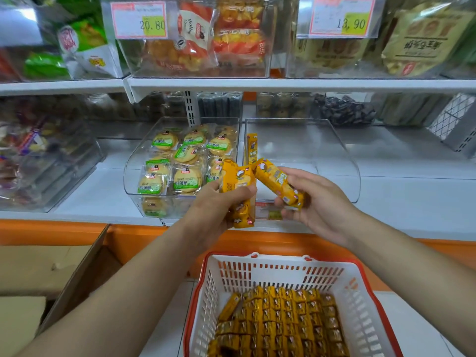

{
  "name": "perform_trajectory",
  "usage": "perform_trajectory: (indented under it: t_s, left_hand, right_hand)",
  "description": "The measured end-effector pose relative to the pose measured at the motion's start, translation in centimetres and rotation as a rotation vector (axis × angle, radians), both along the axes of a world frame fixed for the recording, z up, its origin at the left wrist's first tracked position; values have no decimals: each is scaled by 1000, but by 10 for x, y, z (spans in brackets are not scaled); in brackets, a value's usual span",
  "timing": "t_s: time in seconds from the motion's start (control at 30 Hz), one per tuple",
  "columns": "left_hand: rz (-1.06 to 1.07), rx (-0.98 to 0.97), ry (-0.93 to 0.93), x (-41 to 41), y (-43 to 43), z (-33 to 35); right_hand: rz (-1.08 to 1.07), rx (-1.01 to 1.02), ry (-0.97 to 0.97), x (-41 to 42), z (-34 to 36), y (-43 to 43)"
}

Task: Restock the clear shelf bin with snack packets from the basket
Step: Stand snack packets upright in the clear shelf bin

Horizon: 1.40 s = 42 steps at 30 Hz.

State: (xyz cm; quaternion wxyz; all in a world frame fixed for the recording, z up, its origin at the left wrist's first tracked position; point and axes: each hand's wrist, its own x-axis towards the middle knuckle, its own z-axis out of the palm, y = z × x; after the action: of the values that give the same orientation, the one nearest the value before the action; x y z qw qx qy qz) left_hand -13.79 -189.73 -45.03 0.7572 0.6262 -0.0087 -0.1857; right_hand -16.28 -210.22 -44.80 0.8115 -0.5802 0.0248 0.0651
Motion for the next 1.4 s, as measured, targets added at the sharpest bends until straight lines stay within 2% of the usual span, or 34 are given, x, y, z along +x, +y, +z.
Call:
perform_trajectory:
  t_s: [0.13,0.47,0.57,0.73,0.93,1.13,1.3,1.4]
  left_hand:
    - [83,87,-62,3,8,-1]
    - [146,201,-122,7,10,-8]
    - [191,267,-220,9,11,-8]
    - [246,339,-301,16,16,-6]
    - [311,389,-377,32,21,-10]
    - [309,362,-375,51,18,-21]
    - [274,312,-366,57,15,-27]
    - [280,295,-371,57,13,-27]
  right_hand:
    - [-166,-134,-36,4,-1,-7]
    - [-186,-108,-53,13,0,-13]
    - [-182,-257,-161,27,7,-20]
    - [-250,-679,-310,97,9,-31]
    - [-282,-972,-225,200,-11,-39]
    - [-257,-1212,-201,259,-26,-28]
    - [-234,-1268,-175,273,-44,-24]
    - [-262,-1209,-137,273,-47,-25]
